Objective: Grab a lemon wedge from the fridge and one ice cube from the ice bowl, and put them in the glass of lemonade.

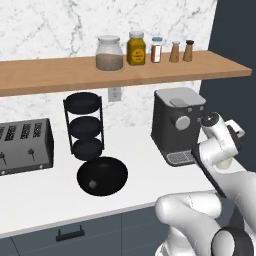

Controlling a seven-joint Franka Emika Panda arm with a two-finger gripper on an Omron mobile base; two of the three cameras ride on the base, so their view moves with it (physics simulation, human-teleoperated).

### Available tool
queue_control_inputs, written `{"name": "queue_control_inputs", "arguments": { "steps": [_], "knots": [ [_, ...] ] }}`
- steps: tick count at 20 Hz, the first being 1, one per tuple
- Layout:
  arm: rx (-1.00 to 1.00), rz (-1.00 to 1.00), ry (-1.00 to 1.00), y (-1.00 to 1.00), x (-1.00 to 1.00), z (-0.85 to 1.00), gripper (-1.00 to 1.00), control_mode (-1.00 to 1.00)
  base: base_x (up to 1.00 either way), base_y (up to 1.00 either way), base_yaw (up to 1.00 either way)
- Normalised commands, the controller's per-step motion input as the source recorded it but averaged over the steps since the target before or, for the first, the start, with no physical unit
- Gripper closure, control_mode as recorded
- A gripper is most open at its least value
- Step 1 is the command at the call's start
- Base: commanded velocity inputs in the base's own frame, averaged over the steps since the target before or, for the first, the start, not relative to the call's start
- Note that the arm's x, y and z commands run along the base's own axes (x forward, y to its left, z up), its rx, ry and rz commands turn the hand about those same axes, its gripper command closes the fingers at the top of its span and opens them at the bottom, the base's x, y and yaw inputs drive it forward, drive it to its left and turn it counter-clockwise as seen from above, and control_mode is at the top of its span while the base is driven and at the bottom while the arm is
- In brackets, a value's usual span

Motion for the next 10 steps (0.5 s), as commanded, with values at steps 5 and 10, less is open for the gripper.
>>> {"name": "queue_control_inputs", "arguments": {
  "steps": [5, 10],
  "knots": [
    [0.0, 0.0, 0.16, -0.68, 0.55, 0.0, 1.0, -1.0, 0.0, 0.0, 0.0],
    [0.0, 0.0, 0.06, -0.27, 0.6, 0.0, 1.0, -1.0, 0.0, 0.0, 0.0]
  ]
}}
